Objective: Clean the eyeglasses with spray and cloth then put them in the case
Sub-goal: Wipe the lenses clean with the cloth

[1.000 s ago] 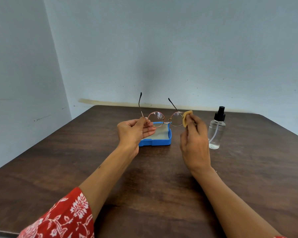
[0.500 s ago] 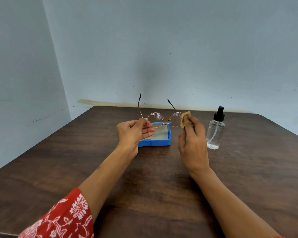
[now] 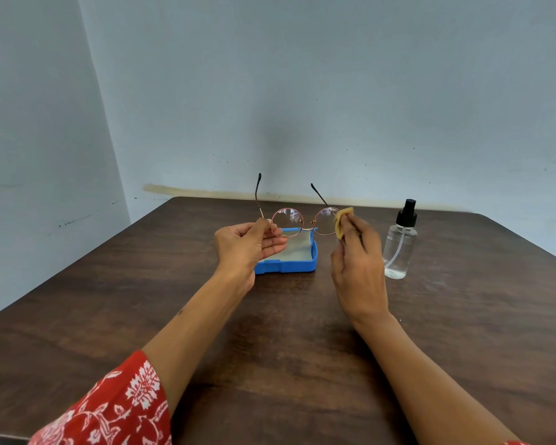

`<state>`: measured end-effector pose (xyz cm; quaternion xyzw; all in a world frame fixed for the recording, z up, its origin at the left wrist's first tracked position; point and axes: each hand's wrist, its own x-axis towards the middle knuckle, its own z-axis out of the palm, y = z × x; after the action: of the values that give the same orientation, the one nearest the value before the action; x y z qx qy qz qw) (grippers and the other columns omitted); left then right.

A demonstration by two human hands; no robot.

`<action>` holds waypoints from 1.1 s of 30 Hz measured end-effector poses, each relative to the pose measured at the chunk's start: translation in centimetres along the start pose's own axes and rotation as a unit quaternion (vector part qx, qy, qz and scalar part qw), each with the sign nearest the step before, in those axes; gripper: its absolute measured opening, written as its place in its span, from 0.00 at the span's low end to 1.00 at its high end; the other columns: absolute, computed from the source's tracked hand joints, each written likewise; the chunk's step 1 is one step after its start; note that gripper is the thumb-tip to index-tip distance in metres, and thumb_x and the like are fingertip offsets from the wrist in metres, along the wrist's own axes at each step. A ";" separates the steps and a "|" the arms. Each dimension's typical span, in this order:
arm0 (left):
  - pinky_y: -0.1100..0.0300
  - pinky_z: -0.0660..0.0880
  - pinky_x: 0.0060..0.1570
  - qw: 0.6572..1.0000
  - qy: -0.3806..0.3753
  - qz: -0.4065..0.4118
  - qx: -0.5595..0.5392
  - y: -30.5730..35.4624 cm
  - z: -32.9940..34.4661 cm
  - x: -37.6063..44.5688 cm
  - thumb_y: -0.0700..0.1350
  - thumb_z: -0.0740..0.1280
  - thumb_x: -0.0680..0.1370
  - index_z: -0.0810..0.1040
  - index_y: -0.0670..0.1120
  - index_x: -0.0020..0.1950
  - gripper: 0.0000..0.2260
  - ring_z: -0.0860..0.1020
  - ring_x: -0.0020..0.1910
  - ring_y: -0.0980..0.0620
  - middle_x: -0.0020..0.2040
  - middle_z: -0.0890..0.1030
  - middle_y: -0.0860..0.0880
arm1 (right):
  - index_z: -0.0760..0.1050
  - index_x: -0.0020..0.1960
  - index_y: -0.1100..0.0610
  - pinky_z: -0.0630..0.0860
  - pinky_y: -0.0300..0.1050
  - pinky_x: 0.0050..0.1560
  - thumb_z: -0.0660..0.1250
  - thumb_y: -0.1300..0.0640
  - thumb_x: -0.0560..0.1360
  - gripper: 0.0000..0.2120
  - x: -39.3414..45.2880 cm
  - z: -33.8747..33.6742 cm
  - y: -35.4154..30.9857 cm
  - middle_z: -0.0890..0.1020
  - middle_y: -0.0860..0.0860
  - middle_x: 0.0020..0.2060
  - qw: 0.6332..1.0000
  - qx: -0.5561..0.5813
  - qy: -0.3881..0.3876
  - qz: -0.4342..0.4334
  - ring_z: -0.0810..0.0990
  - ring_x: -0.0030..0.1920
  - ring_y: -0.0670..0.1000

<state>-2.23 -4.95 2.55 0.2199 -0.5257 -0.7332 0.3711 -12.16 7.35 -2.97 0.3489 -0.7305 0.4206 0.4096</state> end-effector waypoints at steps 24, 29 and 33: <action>0.59 0.81 0.39 0.974 -0.030 0.209 0.085 0.5 -0.8 0.6 0.38 0.69 0.74 0.82 0.44 0.39 0.05 0.83 0.34 0.50 0.30 0.83 0.50 | 0.78 0.55 0.61 0.69 0.41 0.45 0.59 0.63 0.78 0.10 0.2 -1.0 1.0 0.81 0.56 0.44 0.950 0.076 -0.043 0.300 0.76 0.43 0.51; 0.56 0.81 0.43 0.932 -0.092 0.284 0.206 -0.2 -0.7 0.0 0.40 0.71 0.73 0.83 0.49 0.41 0.04 0.84 0.36 0.52 0.35 0.84 0.49 | 0.78 0.56 0.58 0.80 0.48 0.51 0.62 0.63 0.77 0.10 0.4 -0.6 2.1 0.81 0.52 0.46 0.859 0.209 -0.011 0.467 0.82 0.47 0.52; 0.62 0.80 0.43 0.904 -0.134 0.303 0.270 -0.4 -0.7 -0.5 0.40 0.71 0.73 0.82 0.50 0.44 0.05 0.83 0.38 0.57 0.36 0.83 0.55 | 0.78 0.57 0.59 0.80 0.48 0.50 0.63 0.66 0.77 0.11 0.7 -0.6 1.9 0.80 0.49 0.41 0.807 0.295 0.003 0.511 0.81 0.42 0.48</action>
<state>-1.49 -4.89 1.94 0.0418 -0.7895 -0.4379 0.4281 -13.90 8.60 -2.83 0.0280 -0.6429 0.7653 0.0145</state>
